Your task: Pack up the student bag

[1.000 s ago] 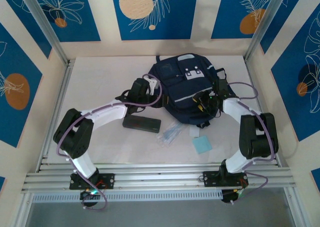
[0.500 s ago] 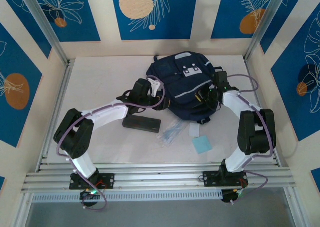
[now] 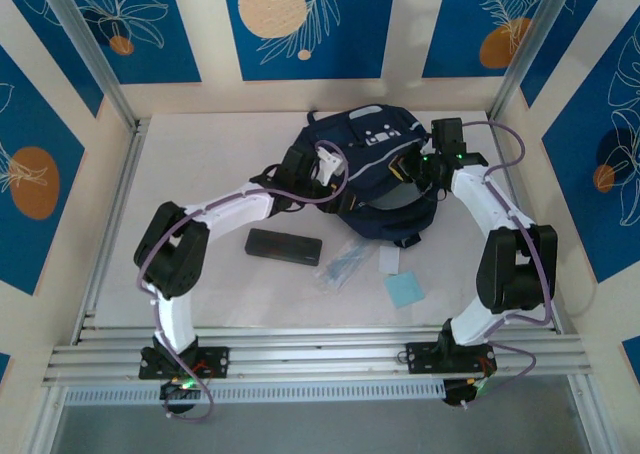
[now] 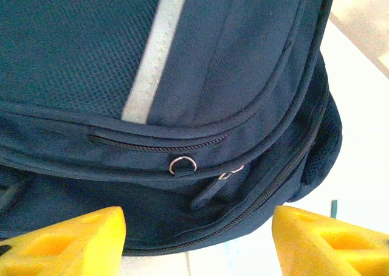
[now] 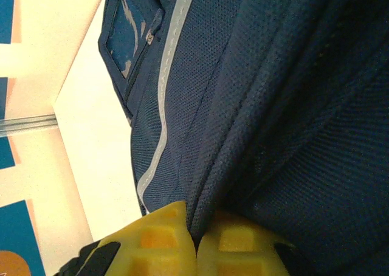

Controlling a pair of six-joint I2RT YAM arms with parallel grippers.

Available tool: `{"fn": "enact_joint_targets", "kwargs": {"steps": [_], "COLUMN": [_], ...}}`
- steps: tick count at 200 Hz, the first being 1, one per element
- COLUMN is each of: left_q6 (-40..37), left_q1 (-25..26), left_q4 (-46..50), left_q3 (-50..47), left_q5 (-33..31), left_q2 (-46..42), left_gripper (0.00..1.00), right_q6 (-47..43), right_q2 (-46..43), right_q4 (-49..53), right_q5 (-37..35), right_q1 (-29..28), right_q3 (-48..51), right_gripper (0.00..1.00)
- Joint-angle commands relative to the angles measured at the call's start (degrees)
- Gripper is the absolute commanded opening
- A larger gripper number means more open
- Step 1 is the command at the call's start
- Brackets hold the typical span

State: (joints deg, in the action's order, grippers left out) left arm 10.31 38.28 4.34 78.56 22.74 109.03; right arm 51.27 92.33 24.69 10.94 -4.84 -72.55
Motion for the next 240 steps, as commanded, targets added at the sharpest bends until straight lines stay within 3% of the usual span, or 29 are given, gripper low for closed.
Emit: {"fn": "enact_joint_targets", "kwargs": {"steps": [1,75,155,194,211,240], "left_q6": [-0.8,2.3,2.4,4.1,4.7,4.5], "left_q1": [1.0,2.1,1.6,1.6,1.9,2.1], "left_q4": [2.9,-2.8,-6.5,-6.5,-6.7,-6.3], "left_q3": [2.4,4.0,6.6,9.8,10.8,10.0], "left_q5": [4.4,7.4,-1.8,1.5,4.1,5.6], "left_q2": [2.8,8.3,9.2,12.3,13.3,12.9], "left_gripper": [0.65,0.64,0.65,0.63,0.53,0.18], "right_q6": [-0.3,0.2,0.3,0.5,0.6,0.4], "right_q2": [0.4,0.4,-1.5,-1.4,-1.3,-1.1], "right_q4": [-3.1,-4.1,-5.2,-5.6,-5.8,-5.8], "right_q5": [4.0,5.4,7.5,8.5,8.4,8.0], "right_q1": [0.0,-0.2,0.5,0.5,0.5,0.7], "right_q3": [-4.4,-4.5,-2.8,-3.1,-3.0,-2.8], "right_gripper": [0.0,0.0,0.0,0.0,0.0,0.0]}}
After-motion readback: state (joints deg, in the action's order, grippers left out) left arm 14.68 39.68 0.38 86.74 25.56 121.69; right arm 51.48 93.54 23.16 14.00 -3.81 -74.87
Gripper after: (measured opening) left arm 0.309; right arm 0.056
